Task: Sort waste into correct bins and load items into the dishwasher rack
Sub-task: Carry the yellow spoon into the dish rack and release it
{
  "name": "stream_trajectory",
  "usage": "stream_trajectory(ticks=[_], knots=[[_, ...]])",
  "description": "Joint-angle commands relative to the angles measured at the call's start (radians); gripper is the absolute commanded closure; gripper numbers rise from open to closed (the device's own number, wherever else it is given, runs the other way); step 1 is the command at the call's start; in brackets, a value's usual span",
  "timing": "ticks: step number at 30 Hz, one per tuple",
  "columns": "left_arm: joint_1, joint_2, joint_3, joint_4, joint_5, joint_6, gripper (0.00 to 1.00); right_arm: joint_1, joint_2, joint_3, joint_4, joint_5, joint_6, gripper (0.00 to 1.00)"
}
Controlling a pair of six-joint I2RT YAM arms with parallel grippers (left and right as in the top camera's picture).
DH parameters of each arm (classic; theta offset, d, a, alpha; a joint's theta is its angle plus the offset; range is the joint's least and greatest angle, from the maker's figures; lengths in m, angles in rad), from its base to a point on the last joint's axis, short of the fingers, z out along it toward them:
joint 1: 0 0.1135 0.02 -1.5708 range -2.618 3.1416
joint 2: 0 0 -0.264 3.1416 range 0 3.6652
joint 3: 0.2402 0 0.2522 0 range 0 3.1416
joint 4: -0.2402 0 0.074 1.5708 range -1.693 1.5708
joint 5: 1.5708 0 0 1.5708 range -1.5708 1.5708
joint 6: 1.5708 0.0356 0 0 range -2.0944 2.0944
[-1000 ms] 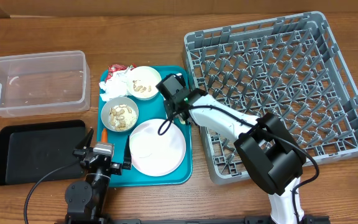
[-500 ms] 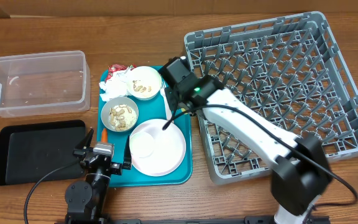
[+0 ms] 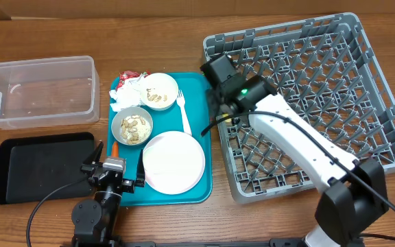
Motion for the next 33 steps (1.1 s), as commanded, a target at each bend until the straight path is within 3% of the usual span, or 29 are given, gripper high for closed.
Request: stream_trajectory(ticks=[1,4,7,13,18,26,33], knots=[[0.001,-0.01,-0.007,0.005,-0.001,-0.006,0.0,-0.057,0.016,-0.052,0.039,-0.023,-0.089,0.9],[0.001,-0.01,-0.007,0.004,-0.001,-0.006,0.0,-0.067,0.016,-0.068,0.059,-0.125,-0.195,0.8],[0.001,-0.01,-0.007,0.004,-0.001,-0.006,0.0,-0.058,0.015,-0.069,0.055,-0.085,-0.211,0.63],[0.001,-0.01,-0.007,0.004,-0.001,-0.006,0.0,-0.002,-0.01,-0.003,0.021,-0.161,-0.194,0.54],[0.001,-0.01,-0.007,0.005,-0.001,-0.006,0.0,0.093,-0.007,-0.005,0.104,-0.213,-0.101,0.46],[0.001,-0.01,-0.007,0.004,-0.001,-0.006,0.0,0.126,0.135,-0.029,0.266,-0.16,0.116,0.47],[0.001,-0.01,-0.007,0.005,-0.001,-0.006,0.0,0.131,0.268,-0.029,0.359,-0.153,0.119,0.51]])
